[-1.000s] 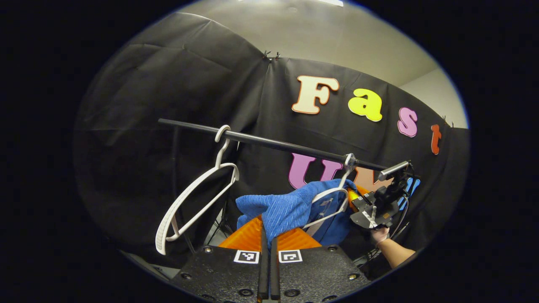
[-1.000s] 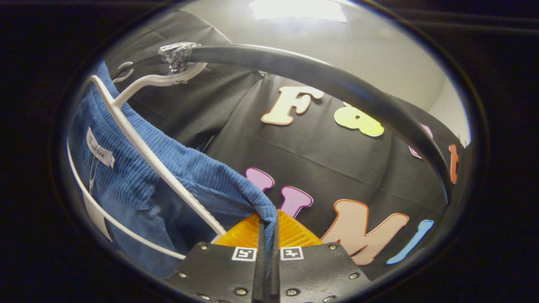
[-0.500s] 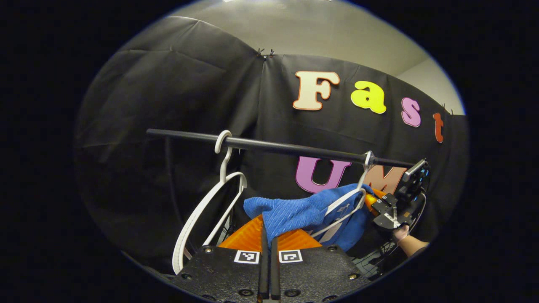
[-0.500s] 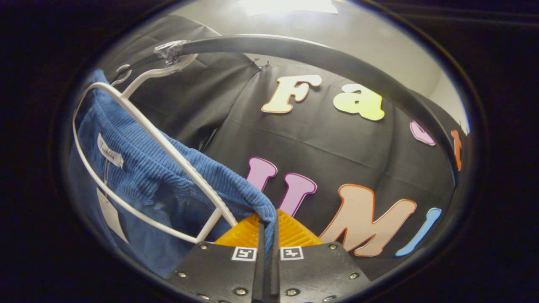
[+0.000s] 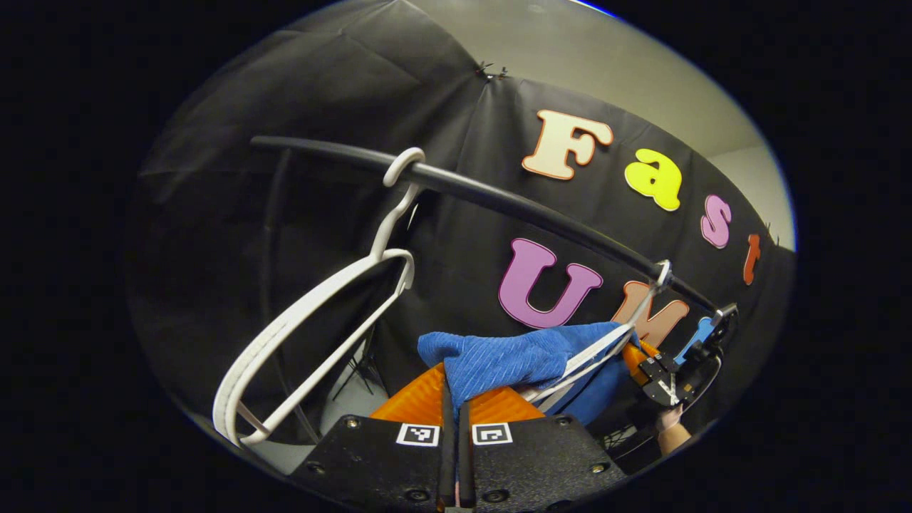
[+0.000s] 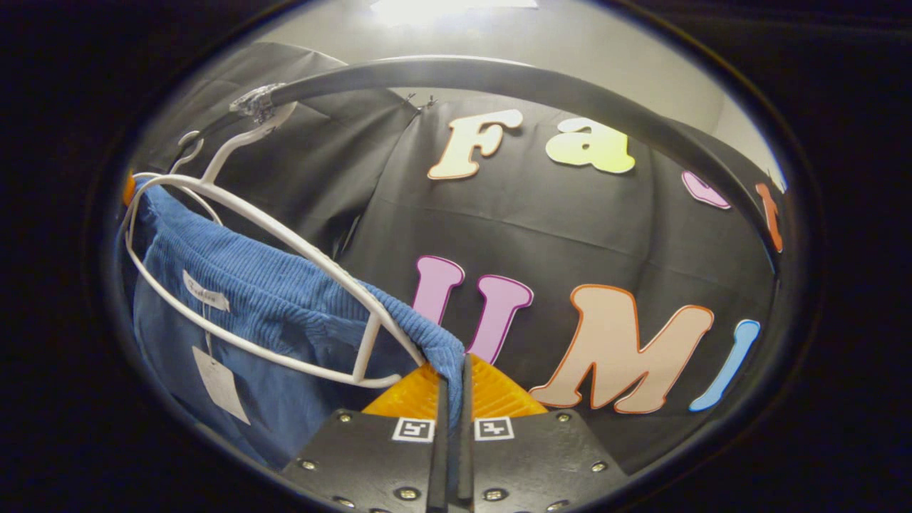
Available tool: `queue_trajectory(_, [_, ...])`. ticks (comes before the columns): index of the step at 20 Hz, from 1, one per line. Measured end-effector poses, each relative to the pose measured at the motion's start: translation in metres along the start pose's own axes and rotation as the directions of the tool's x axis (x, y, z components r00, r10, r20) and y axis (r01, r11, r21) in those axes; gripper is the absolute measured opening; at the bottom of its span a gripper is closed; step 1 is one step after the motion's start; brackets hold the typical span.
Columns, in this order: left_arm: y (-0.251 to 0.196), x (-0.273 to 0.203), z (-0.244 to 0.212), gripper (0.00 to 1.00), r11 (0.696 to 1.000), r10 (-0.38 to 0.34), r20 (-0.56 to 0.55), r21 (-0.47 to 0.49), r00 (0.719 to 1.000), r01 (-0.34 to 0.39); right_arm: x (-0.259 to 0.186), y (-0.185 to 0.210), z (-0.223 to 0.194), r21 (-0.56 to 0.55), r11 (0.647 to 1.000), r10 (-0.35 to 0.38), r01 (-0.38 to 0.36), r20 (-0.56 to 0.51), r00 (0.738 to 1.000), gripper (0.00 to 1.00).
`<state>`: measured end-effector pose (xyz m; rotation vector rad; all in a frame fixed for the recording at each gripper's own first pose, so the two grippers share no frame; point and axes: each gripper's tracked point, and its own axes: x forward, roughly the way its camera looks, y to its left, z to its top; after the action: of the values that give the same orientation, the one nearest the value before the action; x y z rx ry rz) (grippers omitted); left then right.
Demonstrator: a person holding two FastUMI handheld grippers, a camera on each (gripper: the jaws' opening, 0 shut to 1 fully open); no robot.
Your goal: Grasp the clothes on the hanger with both hands and then place them into the laundry hamper below.
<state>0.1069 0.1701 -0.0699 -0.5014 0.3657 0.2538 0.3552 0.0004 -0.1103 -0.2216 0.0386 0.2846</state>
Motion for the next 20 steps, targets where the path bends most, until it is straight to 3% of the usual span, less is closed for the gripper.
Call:
queue_trajectory(2, [0.007,0.006,-0.013,0.02,1.0,0.015,-0.021,0.026,1.0,-0.015,0.002,-0.004,-0.007,0.072,0.997,0.002,0.001,-0.028,1.0,0.06])
queue_trajectory(4, [0.027,0.009,-0.024,0.02,0.987,0.088,-0.031,0.138,0.996,-0.083,0.003,-0.004,-0.017,0.133,0.991,0.014,-0.005,-0.066,0.998,0.06])
queue_trajectory(5, [0.044,0.012,-0.029,0.02,0.965,0.137,-0.033,0.23,0.99,-0.126,0.002,0.002,-0.026,0.136,0.99,0.039,-0.027,-0.092,0.995,0.08])
queue_trajectory(6, [0.054,0.014,-0.04,0.02,0.955,0.158,-0.058,0.262,0.986,-0.138,-0.002,0.006,-0.038,0.116,0.993,0.05,-0.035,-0.126,0.991,0.06])
queue_trajectory(8, [0.049,0.01,-0.059,0.03,0.969,0.133,-0.091,0.223,0.987,-0.11,-0.008,0.009,-0.061,0.07,0.997,0.035,-0.025,-0.146,0.989,0.06])
queue_trajectory(10, [0.047,0.017,-0.072,0.03,0.974,0.116,-0.096,0.207,0.989,-0.094,-0.011,0.012,-0.09,0.127,0.992,0.031,-0.007,-0.183,0.983,0.06])
queue_trajectory(13, [0.033,0.022,-0.078,0.03,0.99,0.001,-0.005,0.142,1.0,0.0,-0.025,0.01,-0.124,0.195,0.98,0.018,0.031,-0.241,0.97,0.06])
queue_trajectory(17, [0.036,0.038,-0.121,0.03,0.992,-0.024,-0.017,0.122,1.0,0.026,-0.052,0.014,-0.146,0.232,0.971,0.016,0.053,-0.285,0.958,0.08])
queue_trajectory(20, [0.011,0.041,-0.153,0.03,0.99,-0.096,-0.023,0.105,0.995,0.098,-0.072,0.025,-0.148,0.242,0.969,0.02,0.054,-0.294,0.956,0.06])
